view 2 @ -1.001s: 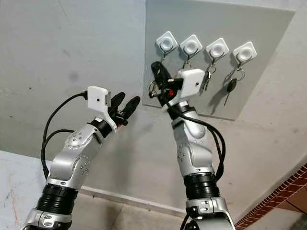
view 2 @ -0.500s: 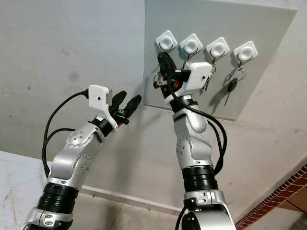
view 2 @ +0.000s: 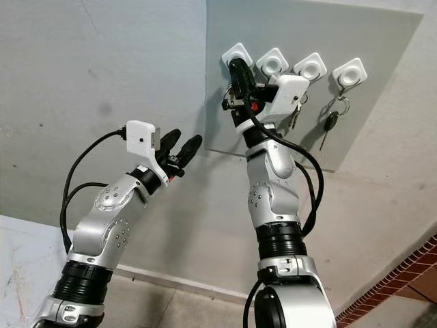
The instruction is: Hang keys on a hook
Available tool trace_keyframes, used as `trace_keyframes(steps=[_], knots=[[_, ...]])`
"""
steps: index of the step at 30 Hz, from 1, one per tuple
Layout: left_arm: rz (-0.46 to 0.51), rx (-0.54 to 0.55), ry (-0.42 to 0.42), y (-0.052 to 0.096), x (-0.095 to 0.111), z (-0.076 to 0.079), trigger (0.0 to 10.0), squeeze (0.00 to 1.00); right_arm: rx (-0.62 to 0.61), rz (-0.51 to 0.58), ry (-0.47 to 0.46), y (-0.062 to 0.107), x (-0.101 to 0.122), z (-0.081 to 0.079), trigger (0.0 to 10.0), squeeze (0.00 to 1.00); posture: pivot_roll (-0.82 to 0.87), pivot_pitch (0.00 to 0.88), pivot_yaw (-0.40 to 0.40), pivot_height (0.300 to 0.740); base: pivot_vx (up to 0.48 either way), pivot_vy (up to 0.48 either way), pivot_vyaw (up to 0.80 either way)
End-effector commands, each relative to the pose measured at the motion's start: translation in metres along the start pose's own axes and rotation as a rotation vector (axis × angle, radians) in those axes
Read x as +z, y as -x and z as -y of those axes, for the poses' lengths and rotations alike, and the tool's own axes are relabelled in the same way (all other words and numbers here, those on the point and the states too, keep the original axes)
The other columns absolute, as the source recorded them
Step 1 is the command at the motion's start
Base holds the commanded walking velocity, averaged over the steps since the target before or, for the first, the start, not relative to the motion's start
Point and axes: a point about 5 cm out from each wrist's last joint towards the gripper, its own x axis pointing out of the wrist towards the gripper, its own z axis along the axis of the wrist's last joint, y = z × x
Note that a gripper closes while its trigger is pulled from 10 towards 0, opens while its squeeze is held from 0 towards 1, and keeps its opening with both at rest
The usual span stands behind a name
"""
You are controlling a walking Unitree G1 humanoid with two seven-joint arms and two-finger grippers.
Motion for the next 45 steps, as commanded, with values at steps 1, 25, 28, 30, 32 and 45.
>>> trace_keyframes(steps=[1, 25, 28, 30, 32, 45], knots=[[0.014, -0.023, -0.008, -0.002, 0.006, 0.006, 10.0, 0.0, 0.002, 0.031, -0.008, -0.007, 0.005, -0.002, 10.0, 0.0, -0.02, 0.0, -0.03, 0.74, 0.0, 0.0, 0.0], [0.009, -0.032, 0.009, -0.001, 0.008, 0.01, 10.0, 0.0, -0.11, 0.059, -0.002, -0.011, 0.0, 0.004, 10.0, 0.0, -0.02, 0.0, -0.028, 0.74, 0.0, 0.0, 0.0], [0.008, -0.031, 0.011, -0.001, 0.008, 0.01, 10.0, 0.0, -0.119, 0.06, -0.003, -0.011, -0.001, 0.003, 10.0, 0.0, -0.02, 0.0, -0.028, 0.74, 0.0, 0.0, 0.0], [0.009, -0.031, 0.013, -0.001, 0.008, 0.01, 10.0, 0.0, -0.13, 0.061, -0.006, -0.011, -0.002, 0.003, 10.0, 0.0, -0.02, 0.001, -0.028, 0.74, 0.0, 0.0, 0.0], [0.009, -0.029, 0.015, -0.001, 0.008, 0.01, 10.0, 0.0, -0.156, 0.057, -0.014, -0.011, -0.003, 0.004, 10.0, 0.0, -0.02, 0.003, -0.027, 0.74, 0.0, 0.0, 0.0], [0.009, -0.019, 0.024, 0.0, 0.008, 0.009, 10.0, 0.0, -0.256, 0.052, -0.018, 0.004, -0.017, 0.005, 10.0, 0.0, -0.02, 0.01, -0.03, 0.74, 0.0, 0.0, 0.0]])
